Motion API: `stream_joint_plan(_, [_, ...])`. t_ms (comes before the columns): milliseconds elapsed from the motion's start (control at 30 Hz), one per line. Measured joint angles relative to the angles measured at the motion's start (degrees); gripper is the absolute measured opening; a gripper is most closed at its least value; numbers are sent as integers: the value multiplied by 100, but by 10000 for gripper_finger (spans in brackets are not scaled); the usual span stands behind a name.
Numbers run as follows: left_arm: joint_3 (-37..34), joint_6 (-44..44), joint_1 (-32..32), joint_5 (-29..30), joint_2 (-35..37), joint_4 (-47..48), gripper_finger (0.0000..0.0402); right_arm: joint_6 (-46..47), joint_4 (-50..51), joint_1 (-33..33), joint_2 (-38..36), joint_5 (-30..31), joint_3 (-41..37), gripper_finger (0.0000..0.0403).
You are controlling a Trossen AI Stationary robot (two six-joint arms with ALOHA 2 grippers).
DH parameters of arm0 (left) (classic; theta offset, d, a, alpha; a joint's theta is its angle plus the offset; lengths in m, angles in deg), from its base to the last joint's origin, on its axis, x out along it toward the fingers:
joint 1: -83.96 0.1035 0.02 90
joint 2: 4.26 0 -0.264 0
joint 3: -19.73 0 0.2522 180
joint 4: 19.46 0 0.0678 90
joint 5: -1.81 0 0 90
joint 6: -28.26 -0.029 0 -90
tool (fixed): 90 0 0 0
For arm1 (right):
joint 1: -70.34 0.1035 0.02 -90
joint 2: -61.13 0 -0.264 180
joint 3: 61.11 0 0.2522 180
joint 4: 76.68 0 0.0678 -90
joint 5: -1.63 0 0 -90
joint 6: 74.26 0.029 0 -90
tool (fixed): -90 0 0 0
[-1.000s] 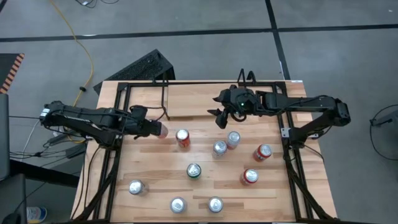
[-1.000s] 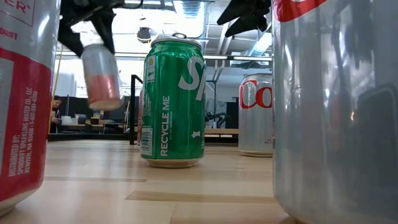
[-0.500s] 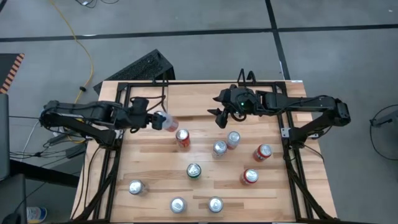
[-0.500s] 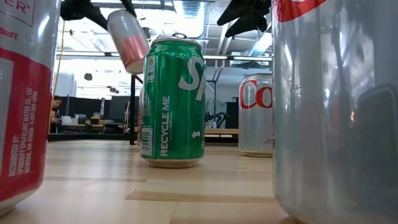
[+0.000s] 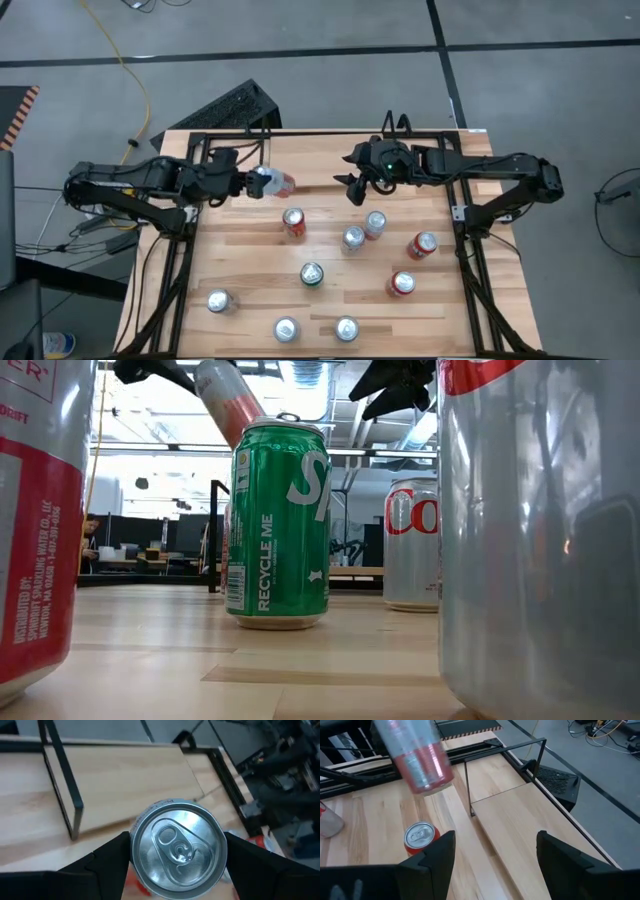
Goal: Place canned beverage on shelf
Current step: Put the top left white orange soda can on the shelf
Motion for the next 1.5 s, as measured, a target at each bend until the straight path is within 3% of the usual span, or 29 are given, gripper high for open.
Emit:
stream_joint_plan(367, [0,-956,1036,-68,-87,-1034,268,3,0,-40,0,1,0,258])
stream_joint_plan(633, [0,-1484,2141,-1129,-472,-1311,268,4,0,-39,0,0,0,258])
stream_joint_plan(900, [51,-1821,2871,-1389,-887,-1374,268,13,0,-39,0,0,0,258])
stream_joint_plan(1067, [694,-2305,3051,-1391,-1391,-1112,268,12,0,-39,0,0,0,258])
stream_joint_plan(1233, [1701,-2674,3076,-984,-2094,-376,268,11,0,-39,0,0,0,258])
stream_joint_plan(1500, [2573,-2193,3126,-978,-2939,463,268,9,0,-70,0,42,0,258])
